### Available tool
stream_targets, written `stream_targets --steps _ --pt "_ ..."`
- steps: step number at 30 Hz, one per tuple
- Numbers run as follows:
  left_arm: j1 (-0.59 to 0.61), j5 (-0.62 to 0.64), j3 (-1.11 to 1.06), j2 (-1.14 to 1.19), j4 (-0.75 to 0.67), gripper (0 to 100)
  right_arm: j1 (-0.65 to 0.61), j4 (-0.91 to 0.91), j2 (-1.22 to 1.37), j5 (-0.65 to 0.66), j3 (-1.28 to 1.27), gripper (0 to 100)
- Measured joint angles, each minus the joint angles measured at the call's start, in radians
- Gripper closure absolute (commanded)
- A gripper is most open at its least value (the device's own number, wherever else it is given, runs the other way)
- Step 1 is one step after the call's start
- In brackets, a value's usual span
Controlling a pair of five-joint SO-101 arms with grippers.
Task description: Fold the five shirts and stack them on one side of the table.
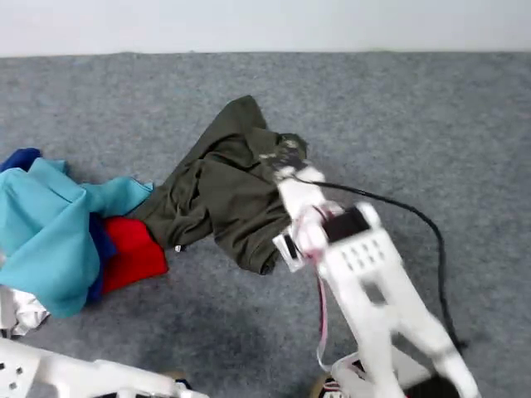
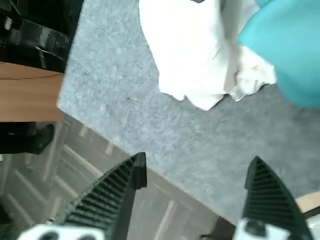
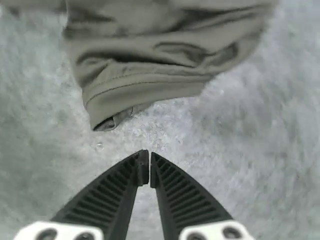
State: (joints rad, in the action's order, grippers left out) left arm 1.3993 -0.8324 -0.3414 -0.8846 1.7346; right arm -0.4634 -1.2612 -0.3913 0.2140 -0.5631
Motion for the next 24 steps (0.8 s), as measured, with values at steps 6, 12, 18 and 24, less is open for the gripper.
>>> stream_targets --steps 6,12,18,24 --pt "-0.012 0.107 -0.012 0.066 0.0 68 -0.052 -0.066 0.267 0.12 0.192 75.3" --pt "-0.012 0.167 -0.012 0.124 0.0 68 -0.163 -0.161 0.471 0.132 0.35 74.1" --pt "-0.012 0.201 -0.015 0.129 0.0 68 -0.25 -0.164 0.683 0.138 0.476 76.0" --pt "-0.012 0.201 -0.015 0.13 0.0 68 -0.247 -0.181 0.907 0.138 0.631 89.4"
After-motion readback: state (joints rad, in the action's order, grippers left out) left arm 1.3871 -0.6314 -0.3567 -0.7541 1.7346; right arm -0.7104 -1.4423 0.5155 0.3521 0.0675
